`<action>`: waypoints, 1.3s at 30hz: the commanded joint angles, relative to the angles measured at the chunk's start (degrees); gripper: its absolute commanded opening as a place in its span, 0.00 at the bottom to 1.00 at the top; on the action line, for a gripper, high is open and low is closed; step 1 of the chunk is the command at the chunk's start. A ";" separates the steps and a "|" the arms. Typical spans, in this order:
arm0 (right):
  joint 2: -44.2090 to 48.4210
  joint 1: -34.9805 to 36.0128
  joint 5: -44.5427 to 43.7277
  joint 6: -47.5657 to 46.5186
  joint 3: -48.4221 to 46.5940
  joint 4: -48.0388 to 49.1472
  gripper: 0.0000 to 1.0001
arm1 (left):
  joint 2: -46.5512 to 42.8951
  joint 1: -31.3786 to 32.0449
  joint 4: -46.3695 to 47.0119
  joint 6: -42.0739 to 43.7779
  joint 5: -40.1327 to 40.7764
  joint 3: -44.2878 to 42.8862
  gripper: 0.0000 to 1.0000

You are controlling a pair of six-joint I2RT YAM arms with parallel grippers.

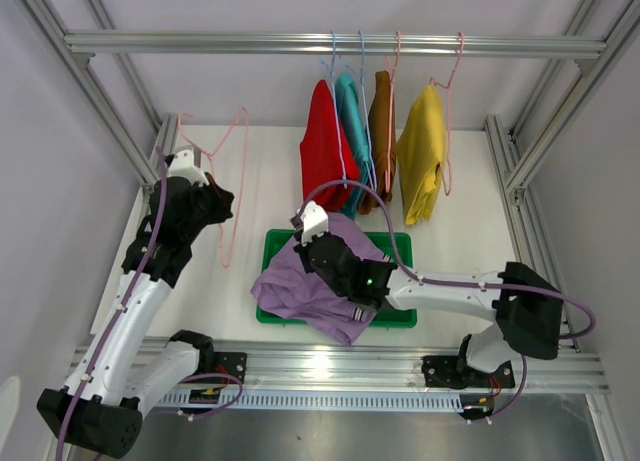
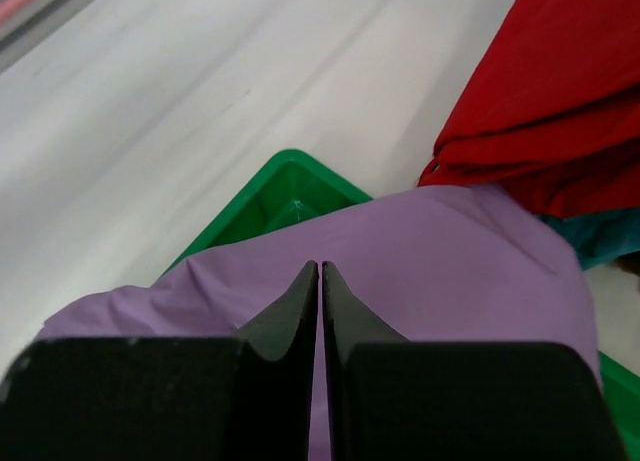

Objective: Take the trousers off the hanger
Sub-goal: Place the trousers in the bin.

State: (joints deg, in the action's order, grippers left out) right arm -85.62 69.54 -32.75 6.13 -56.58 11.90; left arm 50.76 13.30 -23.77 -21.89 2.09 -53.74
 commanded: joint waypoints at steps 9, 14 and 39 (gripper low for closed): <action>-16.23 -1.42 8.93 9.50 -2.31 2.43 0.04 | -0.40 0.41 1.27 0.80 -1.65 -2.78 0.00; -20.37 -1.51 9.37 12.32 -1.26 2.25 0.03 | -0.49 0.41 1.10 0.62 -1.65 -2.78 0.00; -9.28 -8.10 6.47 9.60 3.58 -3.38 0.04 | -0.05 1.82 1.01 1.41 -2.35 -2.87 0.01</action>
State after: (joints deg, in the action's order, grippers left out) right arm -92.82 62.81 -26.83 14.98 -53.54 7.01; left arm 50.76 14.57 -23.79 -21.87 -0.23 -53.84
